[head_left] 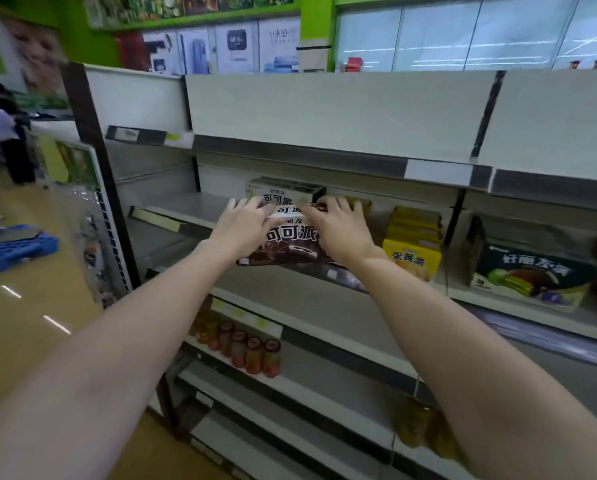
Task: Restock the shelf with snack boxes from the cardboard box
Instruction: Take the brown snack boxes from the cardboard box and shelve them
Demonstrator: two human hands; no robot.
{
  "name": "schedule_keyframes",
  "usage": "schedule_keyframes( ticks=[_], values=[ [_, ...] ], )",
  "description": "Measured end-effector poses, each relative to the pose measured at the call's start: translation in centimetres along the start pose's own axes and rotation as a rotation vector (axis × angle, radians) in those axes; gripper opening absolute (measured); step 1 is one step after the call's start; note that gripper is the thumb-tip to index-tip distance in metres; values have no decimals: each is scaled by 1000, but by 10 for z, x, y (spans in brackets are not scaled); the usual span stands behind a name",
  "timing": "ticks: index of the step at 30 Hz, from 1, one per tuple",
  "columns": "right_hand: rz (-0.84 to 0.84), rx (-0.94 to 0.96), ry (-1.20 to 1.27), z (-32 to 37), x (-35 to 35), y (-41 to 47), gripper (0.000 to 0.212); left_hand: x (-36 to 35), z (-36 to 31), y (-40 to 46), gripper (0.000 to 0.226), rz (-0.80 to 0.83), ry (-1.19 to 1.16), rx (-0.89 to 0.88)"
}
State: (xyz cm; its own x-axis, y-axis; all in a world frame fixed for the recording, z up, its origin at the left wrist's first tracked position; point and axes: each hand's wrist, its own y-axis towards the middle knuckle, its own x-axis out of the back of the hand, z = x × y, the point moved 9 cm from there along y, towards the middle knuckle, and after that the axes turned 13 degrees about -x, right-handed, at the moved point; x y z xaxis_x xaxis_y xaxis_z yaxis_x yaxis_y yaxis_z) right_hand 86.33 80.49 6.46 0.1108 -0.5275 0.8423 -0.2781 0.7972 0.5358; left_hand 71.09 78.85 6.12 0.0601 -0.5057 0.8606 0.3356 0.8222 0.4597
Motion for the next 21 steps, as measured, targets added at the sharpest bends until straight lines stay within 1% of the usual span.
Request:
schedule_keyframes(
  ticks=[2, 5, 7, 9, 11, 12, 14, 16, 19, 21],
  values=[
    [-1, -16, 41, 5, -13, 22, 64, -10, 19, 18, 58, 5, 43, -11],
    [2, -70, 119, 15, -36, 56, 55, -28, 53, 46, 59, 43, 112, -20],
    [66, -105, 187, 21, -61, 78, 52, -39, 72, 62, 63, 74, 122, -43],
    [159, -136, 243, 27, -89, 97, 49, -55, 86, 77, 58, 105, 79, -63],
    [207, -140, 214, 35, -113, 111, 54, -77, 99, 88, 53, 143, 27, -66],
    [215, -134, 160, 40, -122, 114, 61, -91, 105, 88, 55, 156, -10, -63],
    [152, -89, 51, 47, -133, 124, 76, -115, 115, 89, 73, 139, -55, -73],
    [78, -99, 17, 44, -136, 136, 78, -126, 121, 96, 89, 89, -5, -90],
    [68, -98, 3, 40, -146, 151, 74, -131, 130, 108, 91, 19, -34, -114],
    [60, -107, 7, 43, -149, 153, 75, -137, 134, 111, 90, -5, -34, -134]
  ],
)
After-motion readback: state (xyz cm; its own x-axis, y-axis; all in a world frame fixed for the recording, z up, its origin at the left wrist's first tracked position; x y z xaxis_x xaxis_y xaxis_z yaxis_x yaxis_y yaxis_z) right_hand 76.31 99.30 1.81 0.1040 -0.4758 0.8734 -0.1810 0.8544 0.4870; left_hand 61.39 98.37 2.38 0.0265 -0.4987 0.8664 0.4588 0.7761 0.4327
